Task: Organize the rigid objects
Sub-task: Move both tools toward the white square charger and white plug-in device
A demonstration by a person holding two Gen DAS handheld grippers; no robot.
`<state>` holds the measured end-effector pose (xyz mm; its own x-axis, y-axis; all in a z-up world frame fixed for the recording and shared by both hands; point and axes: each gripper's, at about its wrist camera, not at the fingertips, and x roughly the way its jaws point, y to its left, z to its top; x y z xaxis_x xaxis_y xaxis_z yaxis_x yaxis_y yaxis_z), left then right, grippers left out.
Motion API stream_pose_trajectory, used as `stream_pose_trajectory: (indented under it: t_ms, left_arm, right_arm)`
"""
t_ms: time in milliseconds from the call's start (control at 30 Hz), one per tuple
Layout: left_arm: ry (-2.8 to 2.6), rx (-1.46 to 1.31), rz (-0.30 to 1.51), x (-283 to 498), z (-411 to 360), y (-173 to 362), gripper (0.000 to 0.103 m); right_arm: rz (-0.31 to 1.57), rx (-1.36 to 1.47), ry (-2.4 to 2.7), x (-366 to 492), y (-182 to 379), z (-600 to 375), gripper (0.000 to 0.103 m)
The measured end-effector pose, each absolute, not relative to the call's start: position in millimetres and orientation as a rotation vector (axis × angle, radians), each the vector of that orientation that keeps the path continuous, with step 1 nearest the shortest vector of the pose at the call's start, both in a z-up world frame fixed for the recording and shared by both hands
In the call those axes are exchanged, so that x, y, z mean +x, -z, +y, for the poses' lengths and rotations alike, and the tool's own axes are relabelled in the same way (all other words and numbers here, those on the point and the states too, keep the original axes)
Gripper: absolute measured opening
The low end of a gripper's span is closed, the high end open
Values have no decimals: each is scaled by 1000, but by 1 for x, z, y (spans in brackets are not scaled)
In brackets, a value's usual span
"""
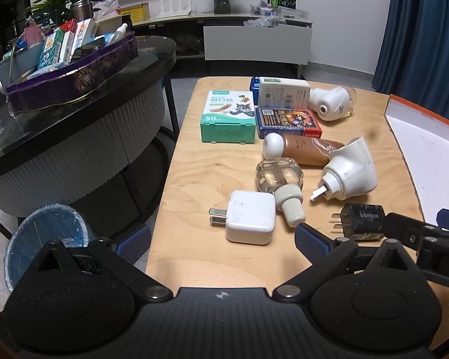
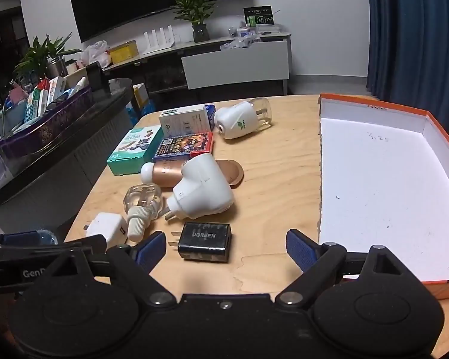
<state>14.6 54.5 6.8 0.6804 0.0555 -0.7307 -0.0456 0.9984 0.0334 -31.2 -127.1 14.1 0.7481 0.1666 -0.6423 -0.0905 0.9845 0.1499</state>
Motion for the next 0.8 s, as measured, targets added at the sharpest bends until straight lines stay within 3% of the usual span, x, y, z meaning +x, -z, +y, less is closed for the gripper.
stream_pose_trajectory:
  t_ms: [800]
  left_arm:
    - [-57,14,843,23,54,8,103]
  right_arm:
    - [743,130,-150,-25,-3,-132,102]
